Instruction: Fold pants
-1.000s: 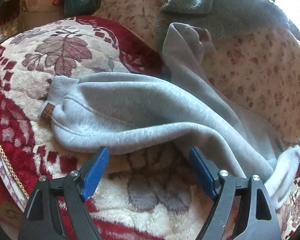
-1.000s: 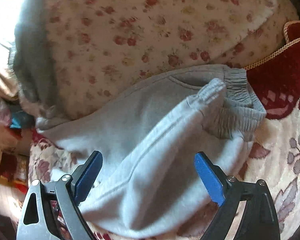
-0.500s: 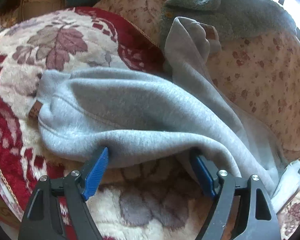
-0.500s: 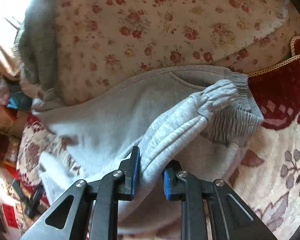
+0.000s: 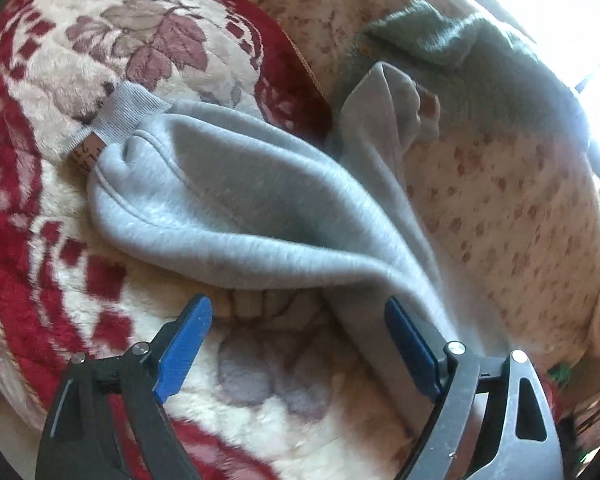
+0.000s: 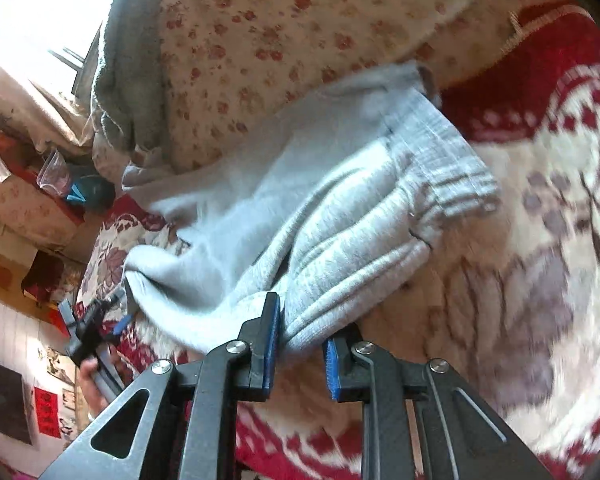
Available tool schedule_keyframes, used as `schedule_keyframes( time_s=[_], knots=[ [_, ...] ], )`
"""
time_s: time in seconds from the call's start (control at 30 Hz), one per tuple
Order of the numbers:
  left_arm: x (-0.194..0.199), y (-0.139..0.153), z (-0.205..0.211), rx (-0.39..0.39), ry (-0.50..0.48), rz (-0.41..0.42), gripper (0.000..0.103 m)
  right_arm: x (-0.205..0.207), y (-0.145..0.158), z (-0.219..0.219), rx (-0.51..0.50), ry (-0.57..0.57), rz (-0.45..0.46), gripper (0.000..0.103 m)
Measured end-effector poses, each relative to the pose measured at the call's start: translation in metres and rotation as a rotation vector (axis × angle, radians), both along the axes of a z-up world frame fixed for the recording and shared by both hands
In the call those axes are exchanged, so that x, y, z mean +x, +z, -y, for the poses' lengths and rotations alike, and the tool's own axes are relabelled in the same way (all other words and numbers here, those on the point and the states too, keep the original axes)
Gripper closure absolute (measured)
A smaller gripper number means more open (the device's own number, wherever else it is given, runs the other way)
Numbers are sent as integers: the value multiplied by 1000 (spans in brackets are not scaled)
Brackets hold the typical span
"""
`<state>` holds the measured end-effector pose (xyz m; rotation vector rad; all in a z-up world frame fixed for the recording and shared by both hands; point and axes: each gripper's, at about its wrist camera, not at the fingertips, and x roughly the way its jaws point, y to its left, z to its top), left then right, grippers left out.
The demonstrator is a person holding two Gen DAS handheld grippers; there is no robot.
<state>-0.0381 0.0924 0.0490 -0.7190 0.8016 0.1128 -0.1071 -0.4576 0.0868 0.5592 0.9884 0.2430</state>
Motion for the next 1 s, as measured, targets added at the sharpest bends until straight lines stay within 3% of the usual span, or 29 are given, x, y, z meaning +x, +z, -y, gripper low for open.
schedule_keyframes(
  time_s=[0.13,0.3,0.37,0.4,0.43,0.5,0.63,0.67,0.7,0.83,0.93,1.0],
  knots=[
    [14,-9,6,-108,37,19,15,-8,-8,6,43,-20,4,82],
    [35,-19,11,-141,77,41,15,-9,-9,8,43,-10,19,82],
    [40,-22,11,-152,75,43,32,-10,-9,10,63,-18,28,82],
    [41,-22,11,-159,55,43,56,-11,-8,12,69,-21,36,82],
    [40,-20,12,-159,30,53,73,-13,-7,13,75,-23,48,82],
    [32,-5,17,-81,-5,65,84,-19,0,15,95,-26,80,84],
    [5,25,21,16,-90,146,88,-36,14,20,98,-23,123,89],
    [-2,30,18,23,-107,161,88,-42,17,21,104,-14,136,98],
    [-9,34,15,20,-123,173,89,-50,21,21,111,-1,151,99],
    [-35,34,7,34,-154,169,90,-73,26,24,37,-31,143,99],
    [-55,29,6,43,-154,175,90,-77,6,42,178,-105,74,94],
    [-63,20,7,52,-145,156,90,-73,-6,43,183,-132,48,86]
  ],
)
